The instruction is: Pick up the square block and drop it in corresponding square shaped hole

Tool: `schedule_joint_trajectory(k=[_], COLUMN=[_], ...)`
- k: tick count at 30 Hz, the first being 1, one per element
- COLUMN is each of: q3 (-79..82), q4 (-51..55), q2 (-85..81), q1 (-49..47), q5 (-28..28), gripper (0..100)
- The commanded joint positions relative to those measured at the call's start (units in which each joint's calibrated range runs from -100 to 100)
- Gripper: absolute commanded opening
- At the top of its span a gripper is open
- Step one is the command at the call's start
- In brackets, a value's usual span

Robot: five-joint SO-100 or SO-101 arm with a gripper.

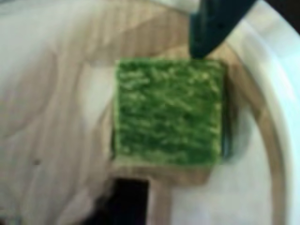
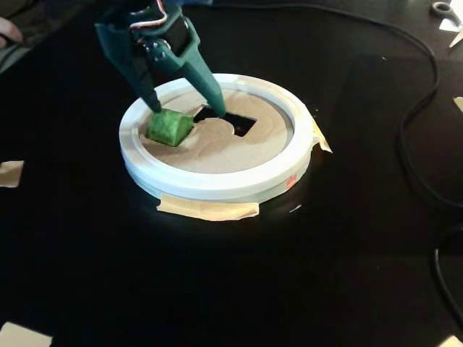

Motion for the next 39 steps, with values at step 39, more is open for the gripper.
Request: schedule_joint_trajectory(k=[39], q3=[10.38], q4=[15.55], q2=[-29.32], q1=[3.61], q5=[1.61], gripper=[84])
